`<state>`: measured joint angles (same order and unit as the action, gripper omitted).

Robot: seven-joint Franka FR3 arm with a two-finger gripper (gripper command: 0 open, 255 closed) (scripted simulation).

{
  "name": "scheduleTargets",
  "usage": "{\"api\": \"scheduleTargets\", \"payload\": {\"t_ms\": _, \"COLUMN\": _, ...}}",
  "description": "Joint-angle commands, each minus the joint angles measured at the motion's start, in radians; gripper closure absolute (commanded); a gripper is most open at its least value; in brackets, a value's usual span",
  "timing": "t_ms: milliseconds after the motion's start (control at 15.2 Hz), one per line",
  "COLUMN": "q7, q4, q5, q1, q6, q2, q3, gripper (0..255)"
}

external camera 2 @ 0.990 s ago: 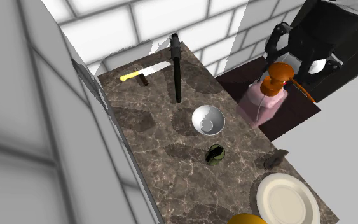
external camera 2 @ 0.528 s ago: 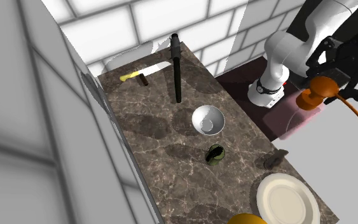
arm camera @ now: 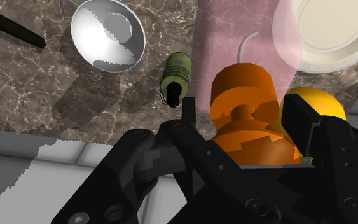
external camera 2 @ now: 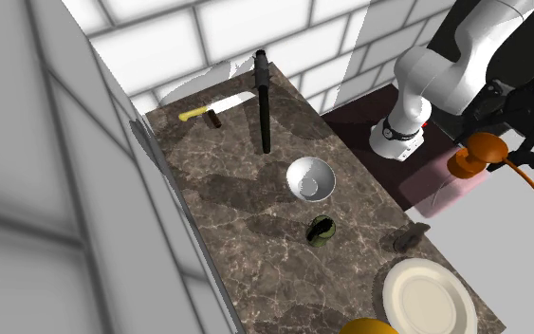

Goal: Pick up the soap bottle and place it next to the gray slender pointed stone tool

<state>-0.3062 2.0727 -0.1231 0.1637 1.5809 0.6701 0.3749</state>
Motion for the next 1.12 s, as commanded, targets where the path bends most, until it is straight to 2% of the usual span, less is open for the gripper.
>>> {"api": "scheduleTargets", "payload": {"t_ms": 0, "q7": 0.000, "q4": 0.037, "q5": -0.004, "q1": 0.003, "q6": 0.026, "q2": 0.011, "q3": 0.002, "gripper": 255}}
{"api": "scheduleTargets", "payload": {"t_ms": 1056, "q7": -0.004, "q4": 0.287, "q5": -0.037, "q1": 0.027, "q6": 0.224, "q2": 0.065, "q3": 0.029, "gripper": 255}}
